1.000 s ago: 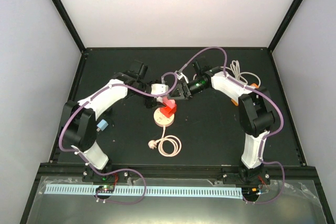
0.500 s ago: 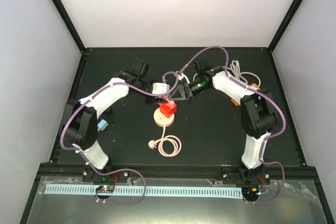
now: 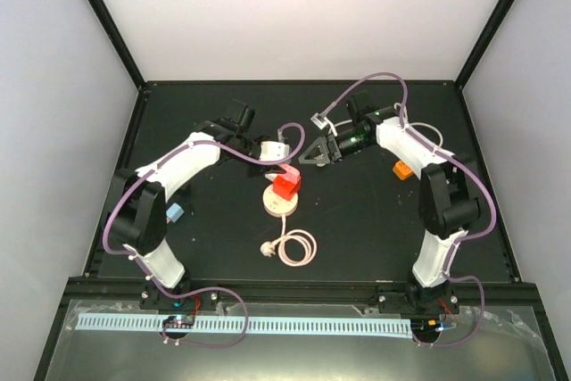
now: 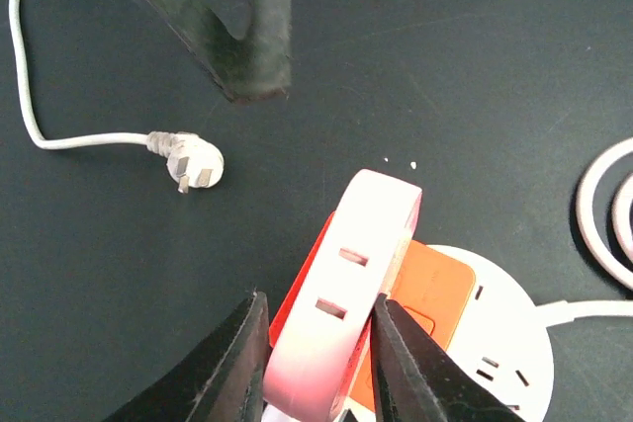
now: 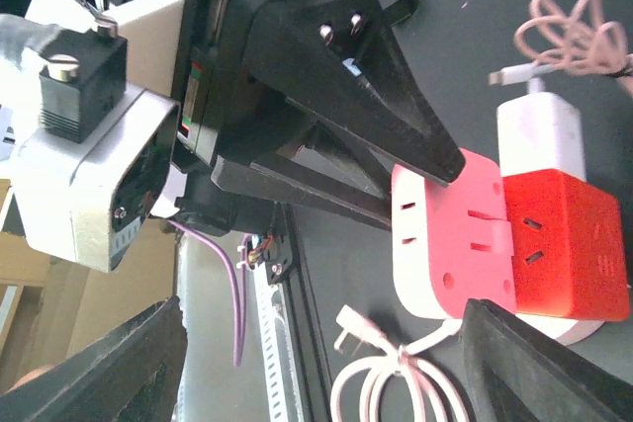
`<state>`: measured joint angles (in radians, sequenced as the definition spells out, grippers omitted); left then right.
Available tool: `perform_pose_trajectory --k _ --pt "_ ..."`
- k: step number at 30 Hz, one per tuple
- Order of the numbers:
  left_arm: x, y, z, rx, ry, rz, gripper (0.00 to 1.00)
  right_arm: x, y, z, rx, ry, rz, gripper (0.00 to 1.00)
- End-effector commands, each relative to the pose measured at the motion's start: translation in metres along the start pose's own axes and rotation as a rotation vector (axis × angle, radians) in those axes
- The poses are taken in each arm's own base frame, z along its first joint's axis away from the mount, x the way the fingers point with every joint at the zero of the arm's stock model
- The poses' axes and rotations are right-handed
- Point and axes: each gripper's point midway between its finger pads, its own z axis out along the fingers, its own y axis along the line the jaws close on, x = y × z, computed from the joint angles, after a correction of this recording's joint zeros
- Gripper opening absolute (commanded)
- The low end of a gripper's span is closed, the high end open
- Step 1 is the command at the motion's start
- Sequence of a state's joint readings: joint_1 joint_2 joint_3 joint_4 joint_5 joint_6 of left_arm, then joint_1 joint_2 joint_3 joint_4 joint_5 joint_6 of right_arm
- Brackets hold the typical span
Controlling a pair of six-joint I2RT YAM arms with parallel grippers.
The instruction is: Pull the plug off the socket
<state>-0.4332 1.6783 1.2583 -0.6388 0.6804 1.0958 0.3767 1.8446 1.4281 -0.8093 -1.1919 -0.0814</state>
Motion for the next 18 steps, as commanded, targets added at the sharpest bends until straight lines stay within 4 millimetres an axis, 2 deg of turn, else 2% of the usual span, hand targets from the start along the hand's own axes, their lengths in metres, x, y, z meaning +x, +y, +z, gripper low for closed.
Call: perform_pose_trajectory --k 1,10,18 --pt "-0.008 -0.003 0.003 0.024 0.001 -0.012 0.28 -0.003 0.013 -0.015 -0.007 -0.027 -0.046 0.79" --pt "-0.008 -0.008 -0.004 0.036 0.052 -0.123 0.19 0.003 0.001 -0.02 0.05 -0.027 -0.052 0.78" --pt "-0.007 -0.037 -0.004 0.029 0.052 -0.152 0.15 0.011 -0.022 -0.019 0.158 -0.043 -0.074 0.73"
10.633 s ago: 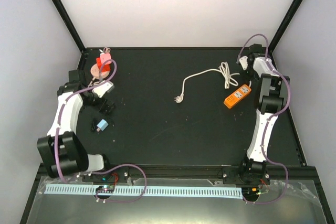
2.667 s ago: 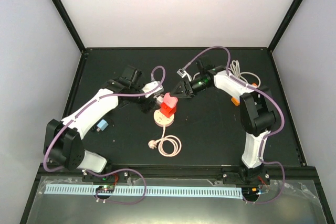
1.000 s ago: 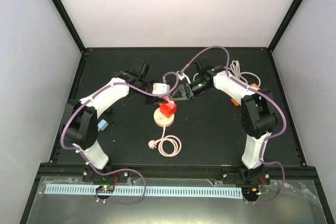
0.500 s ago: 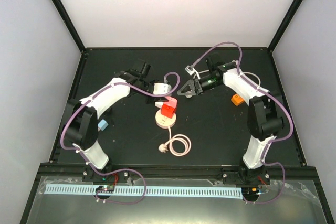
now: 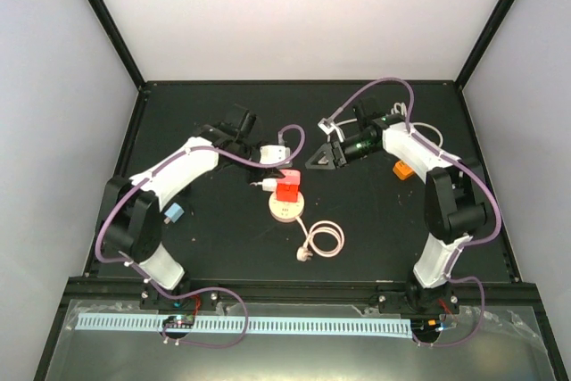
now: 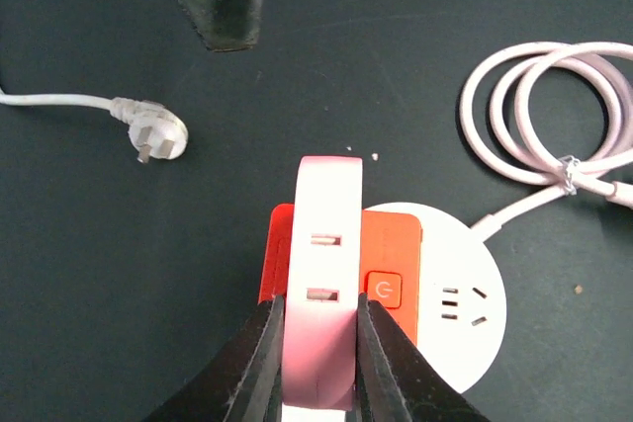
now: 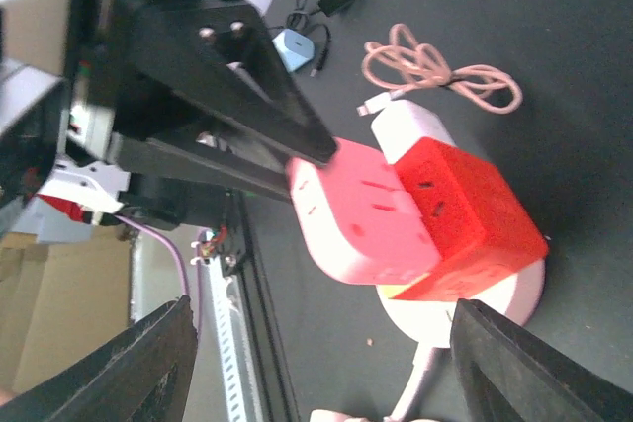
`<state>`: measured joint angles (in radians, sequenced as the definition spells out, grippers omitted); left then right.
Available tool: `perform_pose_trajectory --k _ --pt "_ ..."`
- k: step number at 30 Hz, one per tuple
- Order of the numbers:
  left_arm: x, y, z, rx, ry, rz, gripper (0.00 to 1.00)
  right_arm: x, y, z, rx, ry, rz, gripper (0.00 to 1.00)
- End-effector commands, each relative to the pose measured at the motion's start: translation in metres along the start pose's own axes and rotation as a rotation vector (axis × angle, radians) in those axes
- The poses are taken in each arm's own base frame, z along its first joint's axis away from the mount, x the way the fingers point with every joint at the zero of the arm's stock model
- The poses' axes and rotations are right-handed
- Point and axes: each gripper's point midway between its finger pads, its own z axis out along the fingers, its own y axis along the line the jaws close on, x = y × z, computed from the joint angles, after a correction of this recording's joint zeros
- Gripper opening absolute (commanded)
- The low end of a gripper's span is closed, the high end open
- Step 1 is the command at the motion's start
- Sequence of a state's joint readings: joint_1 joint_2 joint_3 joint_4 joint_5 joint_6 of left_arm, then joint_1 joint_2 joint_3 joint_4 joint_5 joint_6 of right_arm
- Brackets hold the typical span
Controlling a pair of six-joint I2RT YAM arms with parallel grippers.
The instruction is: Pull the plug off the socket
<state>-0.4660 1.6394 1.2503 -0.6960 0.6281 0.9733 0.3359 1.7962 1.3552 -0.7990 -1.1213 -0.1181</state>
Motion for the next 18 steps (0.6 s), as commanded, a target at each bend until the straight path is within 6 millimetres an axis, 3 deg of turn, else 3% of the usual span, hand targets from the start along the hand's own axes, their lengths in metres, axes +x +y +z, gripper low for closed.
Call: perform_pose_trajectory --k 1,10,18 --pt "0.001 -0.024 0.001 0.01 0.01 -0.053 0.14 0.002 -0.008 -0.003 0.077 -0.03 -0.075 0.73" --pt "-0.002 -0.026 -0.002 -0.026 0.002 -0.115 0.13 0.013 -0.016 0.014 0.064 -0.091 -0.261 0.8" --pt "0.009 -0.028 0.003 0.0 0.05 -0.115 0.12 0.013 0.009 0.023 0.124 -0.252 -0.593 0.86"
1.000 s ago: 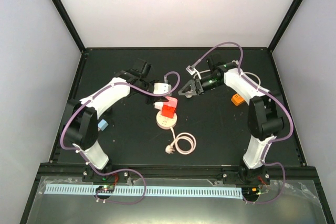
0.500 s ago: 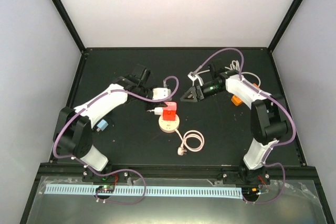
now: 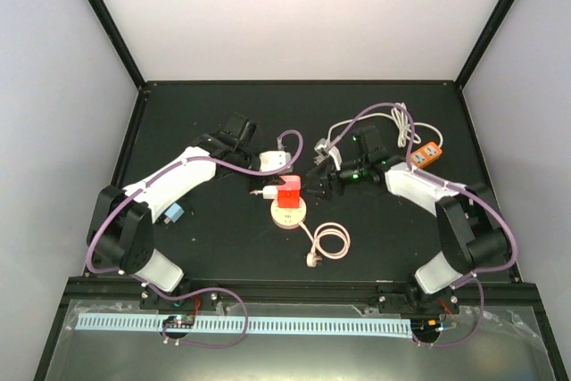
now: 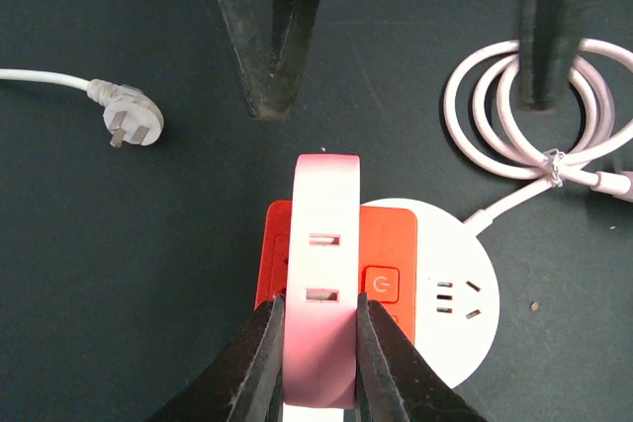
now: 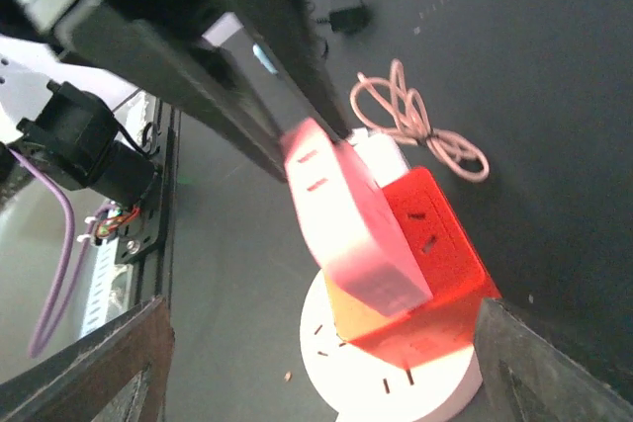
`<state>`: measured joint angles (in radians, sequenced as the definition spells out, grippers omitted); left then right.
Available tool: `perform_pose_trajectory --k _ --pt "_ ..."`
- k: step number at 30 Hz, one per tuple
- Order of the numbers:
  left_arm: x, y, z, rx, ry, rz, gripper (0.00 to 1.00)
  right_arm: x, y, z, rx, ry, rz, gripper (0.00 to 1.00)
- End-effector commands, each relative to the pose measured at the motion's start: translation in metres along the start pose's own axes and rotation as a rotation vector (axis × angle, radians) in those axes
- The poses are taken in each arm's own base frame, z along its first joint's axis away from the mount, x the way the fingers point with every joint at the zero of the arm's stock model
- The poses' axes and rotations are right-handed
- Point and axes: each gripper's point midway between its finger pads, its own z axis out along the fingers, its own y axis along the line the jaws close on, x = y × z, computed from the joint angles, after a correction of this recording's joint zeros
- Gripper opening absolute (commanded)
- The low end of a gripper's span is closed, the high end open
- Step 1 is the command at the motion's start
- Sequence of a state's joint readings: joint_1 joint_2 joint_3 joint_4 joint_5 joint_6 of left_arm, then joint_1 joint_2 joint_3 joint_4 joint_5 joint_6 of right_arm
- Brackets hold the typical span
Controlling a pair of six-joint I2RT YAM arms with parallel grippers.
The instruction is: Pull the plug off the socket
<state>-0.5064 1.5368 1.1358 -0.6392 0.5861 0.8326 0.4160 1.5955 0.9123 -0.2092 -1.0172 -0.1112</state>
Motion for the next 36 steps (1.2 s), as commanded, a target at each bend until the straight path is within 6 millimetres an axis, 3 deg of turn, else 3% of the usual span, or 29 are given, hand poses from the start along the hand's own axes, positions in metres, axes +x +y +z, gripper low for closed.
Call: perform_pose_trajectory --k 1,8,15,36 --pt "0.008 -0.005 0.005 0.029 0.042 -0.029 0.12 -0.029 0.007 -0.003 0.065 -0.175 -0.28 0.86" --pt "0.007 -0.005 0.007 0.037 0.028 -0.029 0.11 -0.014 0.013 0.005 0.055 -0.236 -0.448 0.87" --pt "0.005 -0.005 0.009 0.043 0.021 -0.033 0.11 0.0 0.012 0.027 0.04 -0.201 -0.54 0.89" --pt "0.003 -0.01 0.008 0.064 0.004 -0.014 0.08 0.016 -0.025 0.059 0.087 -0.138 -0.637 0.88"
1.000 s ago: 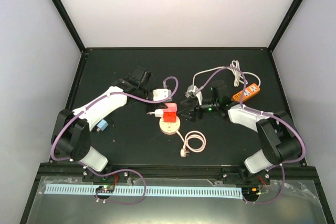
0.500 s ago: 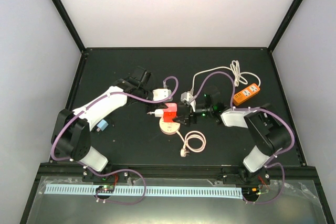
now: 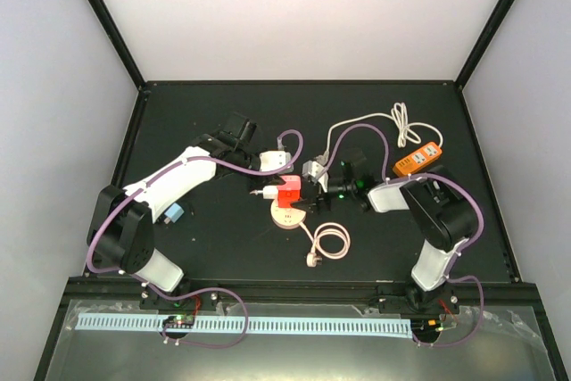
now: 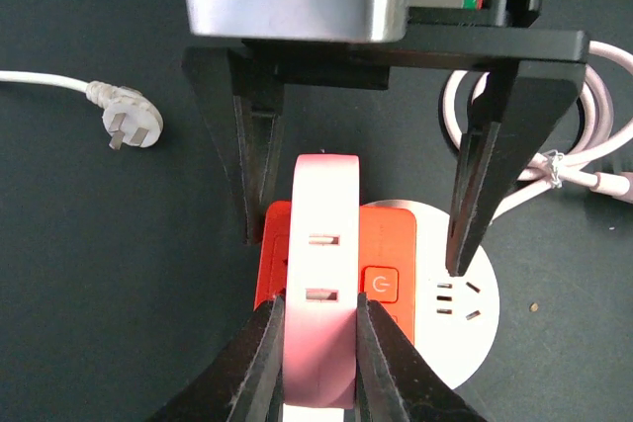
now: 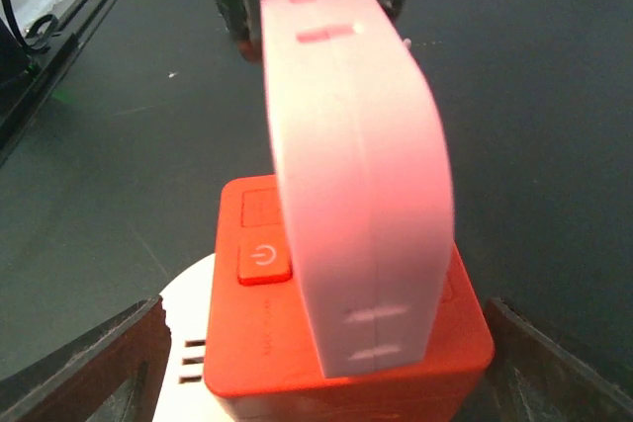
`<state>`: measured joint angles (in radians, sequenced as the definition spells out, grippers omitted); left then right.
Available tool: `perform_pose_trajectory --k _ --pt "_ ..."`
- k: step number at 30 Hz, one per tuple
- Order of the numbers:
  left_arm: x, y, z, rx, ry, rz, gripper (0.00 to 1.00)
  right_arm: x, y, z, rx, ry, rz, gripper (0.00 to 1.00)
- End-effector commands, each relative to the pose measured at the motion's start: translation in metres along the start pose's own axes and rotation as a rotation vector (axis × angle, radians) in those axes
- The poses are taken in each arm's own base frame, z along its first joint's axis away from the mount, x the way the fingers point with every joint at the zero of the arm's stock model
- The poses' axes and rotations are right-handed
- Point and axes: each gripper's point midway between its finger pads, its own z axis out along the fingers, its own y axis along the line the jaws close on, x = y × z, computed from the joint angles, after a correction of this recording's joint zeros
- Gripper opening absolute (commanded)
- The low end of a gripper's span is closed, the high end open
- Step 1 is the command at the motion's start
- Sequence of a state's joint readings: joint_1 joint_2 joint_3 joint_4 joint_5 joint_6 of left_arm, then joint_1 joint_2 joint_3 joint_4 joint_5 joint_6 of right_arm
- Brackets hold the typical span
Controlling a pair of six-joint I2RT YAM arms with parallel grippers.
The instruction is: Pull the plug off the socket
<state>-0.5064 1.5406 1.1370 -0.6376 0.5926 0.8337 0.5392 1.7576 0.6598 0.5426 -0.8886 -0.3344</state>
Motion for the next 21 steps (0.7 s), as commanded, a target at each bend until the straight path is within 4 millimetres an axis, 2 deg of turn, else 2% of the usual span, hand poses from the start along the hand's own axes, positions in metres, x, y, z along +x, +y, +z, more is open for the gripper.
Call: perform_pose_trajectory --k 1,18,21 --pt "0.004 -0.009 0.007 0.059 0.008 -0.015 0.08 -0.007 -0.01 0.007 0.02 -0.016 -0.092 0.88" --pt "-0.005 -0.006 0.004 0.062 -0.005 -0.044 0.02 -0.001 -0.01 0.014 -0.002 -0.021 -0.115 0.6" --pt "-0.007 -0.007 0.001 0.058 -0.013 -0.041 0.01 0.0 -0.011 0.014 0.004 -0.016 -0.118 0.53"
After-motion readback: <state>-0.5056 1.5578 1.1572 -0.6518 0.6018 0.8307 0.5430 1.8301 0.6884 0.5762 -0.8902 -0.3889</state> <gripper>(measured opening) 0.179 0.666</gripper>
